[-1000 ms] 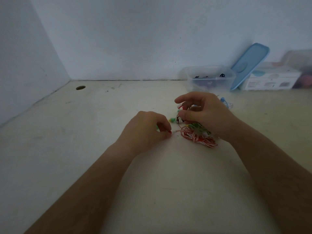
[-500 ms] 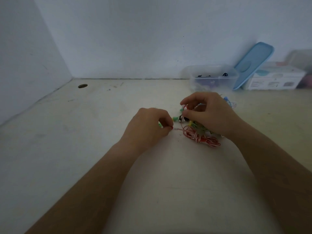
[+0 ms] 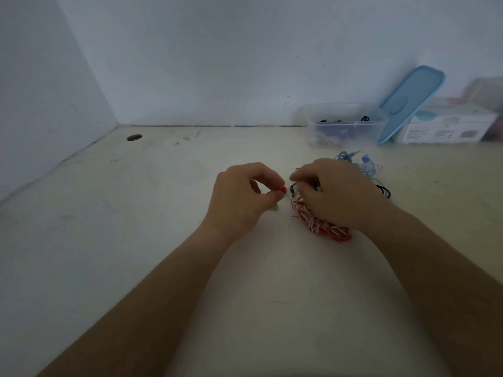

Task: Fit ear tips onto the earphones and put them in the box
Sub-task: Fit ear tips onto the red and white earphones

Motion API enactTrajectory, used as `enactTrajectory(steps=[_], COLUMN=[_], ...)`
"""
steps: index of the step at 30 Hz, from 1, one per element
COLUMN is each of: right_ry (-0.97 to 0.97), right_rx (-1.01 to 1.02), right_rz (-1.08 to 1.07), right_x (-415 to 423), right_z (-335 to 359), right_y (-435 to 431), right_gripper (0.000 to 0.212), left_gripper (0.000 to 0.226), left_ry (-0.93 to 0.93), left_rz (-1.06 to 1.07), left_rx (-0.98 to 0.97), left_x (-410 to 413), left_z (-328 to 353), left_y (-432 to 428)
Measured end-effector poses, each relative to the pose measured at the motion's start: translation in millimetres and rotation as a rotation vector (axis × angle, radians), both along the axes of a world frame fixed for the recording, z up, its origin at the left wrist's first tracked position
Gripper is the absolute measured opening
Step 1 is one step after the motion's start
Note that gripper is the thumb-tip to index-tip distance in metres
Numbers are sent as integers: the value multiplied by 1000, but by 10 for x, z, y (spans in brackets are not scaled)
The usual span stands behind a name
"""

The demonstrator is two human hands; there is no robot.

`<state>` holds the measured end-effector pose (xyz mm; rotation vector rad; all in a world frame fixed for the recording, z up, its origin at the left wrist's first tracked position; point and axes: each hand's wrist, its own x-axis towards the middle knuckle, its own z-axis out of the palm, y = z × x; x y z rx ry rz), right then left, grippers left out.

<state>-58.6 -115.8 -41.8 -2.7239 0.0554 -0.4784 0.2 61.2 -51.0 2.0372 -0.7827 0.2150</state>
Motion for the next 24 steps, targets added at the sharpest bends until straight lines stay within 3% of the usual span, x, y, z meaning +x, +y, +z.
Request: enactTrajectory(steps=[4,8,12,15,19,24], right_ry=[-53,-38,-130,-169,-177,-179], right_rx=[331,472,606,706,692,648], right_rz=[70,160,95,92,127,124], right_x=[-16,0,32,28,21,44], right_z=[14,-22,-31,-21,-35,-59], right_y=[70,71,24,27,62,63], right_gripper=[21,13,9,11,13,12], left_gripper=[13,10,11,16,17,18], left_ry=[43,104,82,38,28,13], left_rz=[10,0,96,219,230,225], left_rx=[-83,-132,-112,82,364,472], left_x=[6,10,145,265,319,308], left_z=[14,18,40,64,46,39], left_y=[-4,0,80,222,350,361])
